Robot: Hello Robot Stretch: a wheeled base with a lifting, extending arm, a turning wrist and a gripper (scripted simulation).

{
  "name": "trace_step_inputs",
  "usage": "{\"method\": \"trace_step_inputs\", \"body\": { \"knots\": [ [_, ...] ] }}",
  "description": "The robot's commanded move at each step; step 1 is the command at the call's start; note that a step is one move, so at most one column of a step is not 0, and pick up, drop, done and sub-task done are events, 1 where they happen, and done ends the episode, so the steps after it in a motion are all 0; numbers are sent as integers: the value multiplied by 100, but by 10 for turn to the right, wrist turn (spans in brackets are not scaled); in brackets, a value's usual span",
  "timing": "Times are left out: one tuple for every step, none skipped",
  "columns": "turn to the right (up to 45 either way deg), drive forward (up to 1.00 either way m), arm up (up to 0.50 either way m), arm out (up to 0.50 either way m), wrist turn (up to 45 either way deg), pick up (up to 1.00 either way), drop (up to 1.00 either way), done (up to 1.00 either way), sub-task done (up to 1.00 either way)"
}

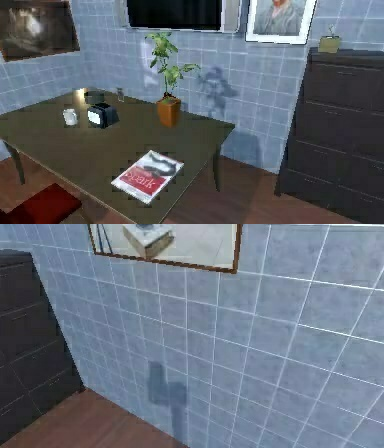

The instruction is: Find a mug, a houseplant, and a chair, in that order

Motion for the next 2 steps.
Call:
{"method": "trace_step_inputs", "body": {
  "knots": [
    [-450,0,0,0,0,0,0,0,0],
    [-450,0,0,0,0,0,0,0,0]
  ]
}}
